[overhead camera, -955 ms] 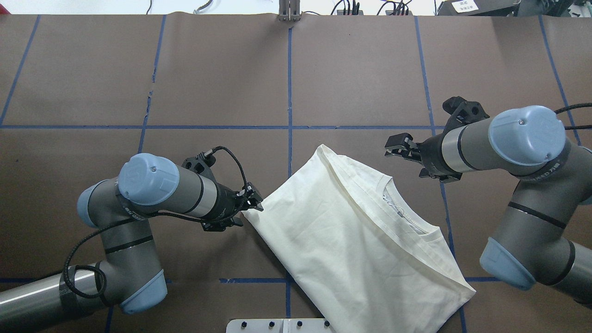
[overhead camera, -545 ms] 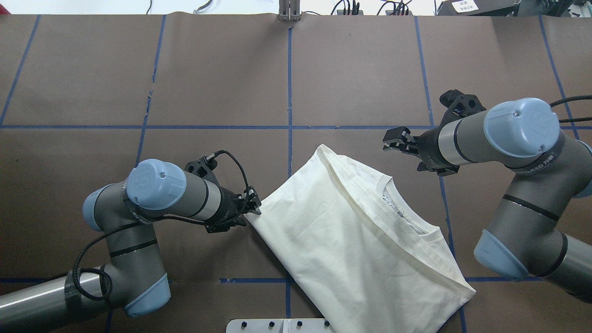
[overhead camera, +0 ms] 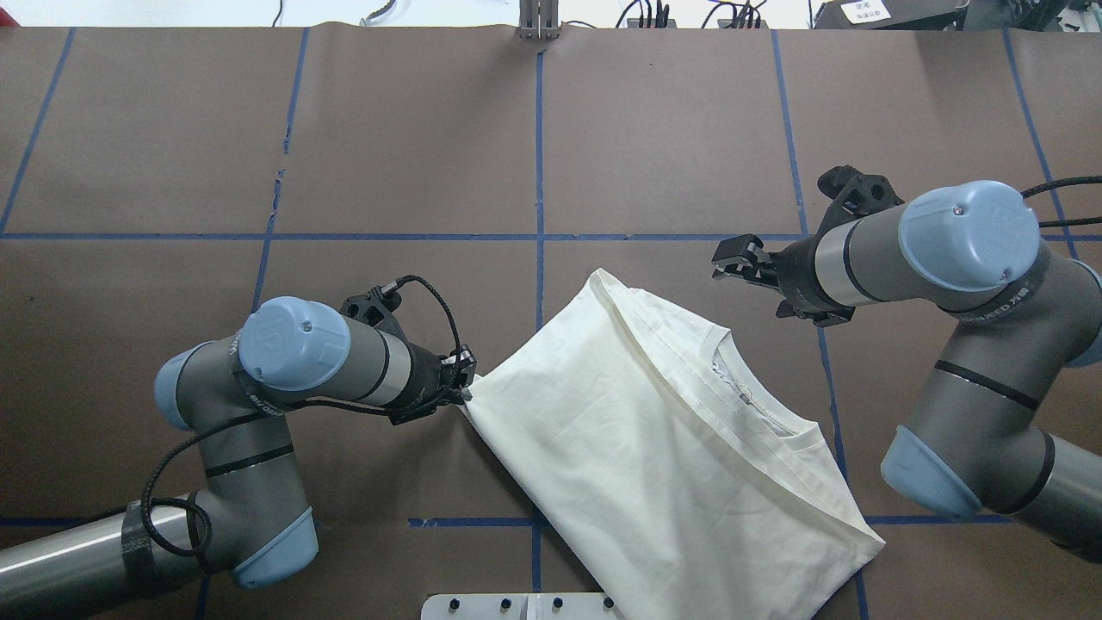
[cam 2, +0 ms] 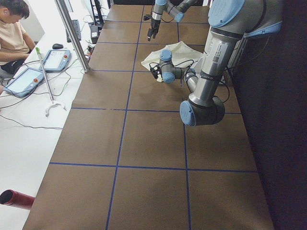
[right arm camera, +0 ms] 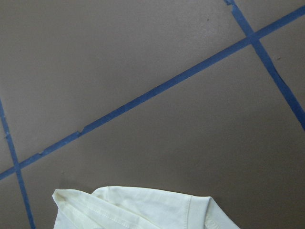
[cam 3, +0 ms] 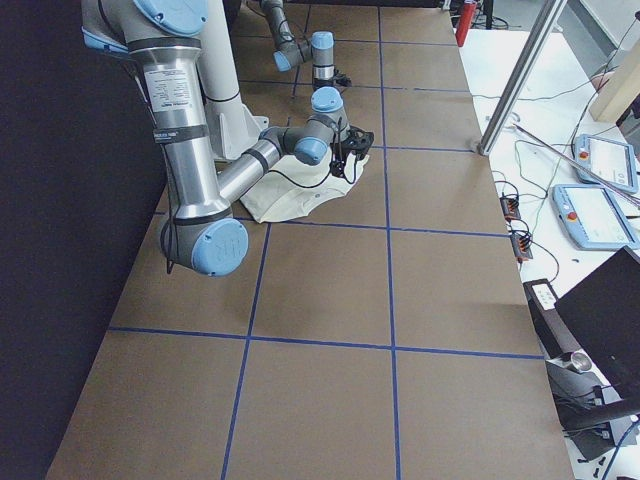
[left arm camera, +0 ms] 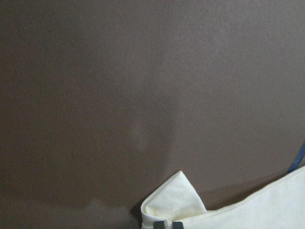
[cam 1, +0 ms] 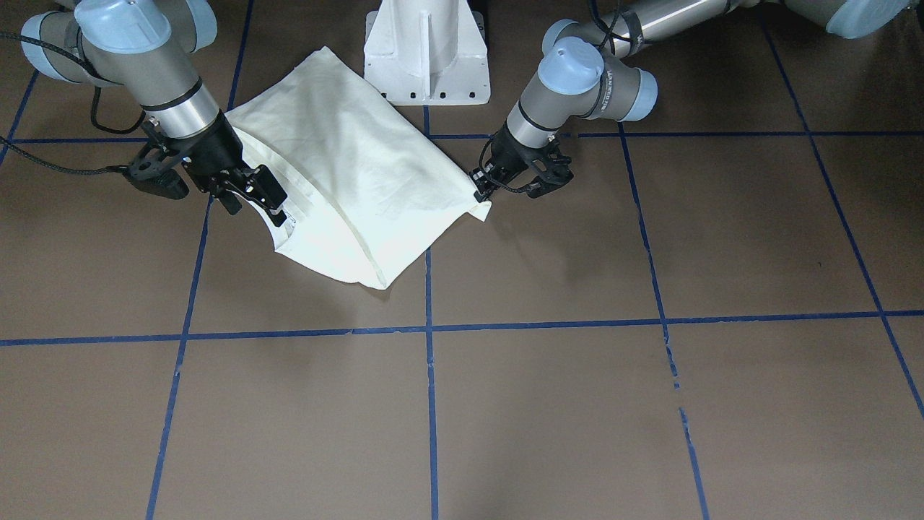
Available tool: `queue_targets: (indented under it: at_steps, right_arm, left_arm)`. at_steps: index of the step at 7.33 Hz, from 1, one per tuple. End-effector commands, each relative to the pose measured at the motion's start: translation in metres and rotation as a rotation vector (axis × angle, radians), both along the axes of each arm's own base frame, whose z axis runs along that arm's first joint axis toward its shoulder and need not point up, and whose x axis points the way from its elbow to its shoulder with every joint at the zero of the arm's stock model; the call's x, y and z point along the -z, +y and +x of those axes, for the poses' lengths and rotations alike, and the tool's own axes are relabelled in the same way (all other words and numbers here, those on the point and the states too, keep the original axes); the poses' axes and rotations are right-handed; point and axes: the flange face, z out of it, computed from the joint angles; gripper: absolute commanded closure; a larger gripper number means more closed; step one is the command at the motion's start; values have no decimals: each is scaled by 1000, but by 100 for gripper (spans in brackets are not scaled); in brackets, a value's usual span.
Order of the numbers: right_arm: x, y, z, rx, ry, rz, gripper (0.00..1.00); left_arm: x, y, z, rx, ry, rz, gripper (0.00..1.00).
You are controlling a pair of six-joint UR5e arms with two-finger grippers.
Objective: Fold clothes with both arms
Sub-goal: 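Grasp the shirt corner with the left gripper while the right gripper releases and rises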
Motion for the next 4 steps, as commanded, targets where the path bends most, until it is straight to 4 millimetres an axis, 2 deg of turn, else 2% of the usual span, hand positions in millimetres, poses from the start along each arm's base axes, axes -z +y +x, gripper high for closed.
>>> queue_targets:
  at_steps: [1,2,3,4]
  right_arm:
    - [-1,0,0,-1,1,-1,0]
    - [-2,-1,1,-3,2,-3,0]
    - [-2,-1,1,-4,2,-5,0]
    - [-2,-1,1,-4,2,-5,0]
  left_arm:
    - [0,-2,-1,5,-2,5,100]
    - [-2,-9,-5,17,-16,0,100]
    - [-2,-27,-15,48,-32,-5,100]
    - [-3,-57,-29,101,-59,74,100]
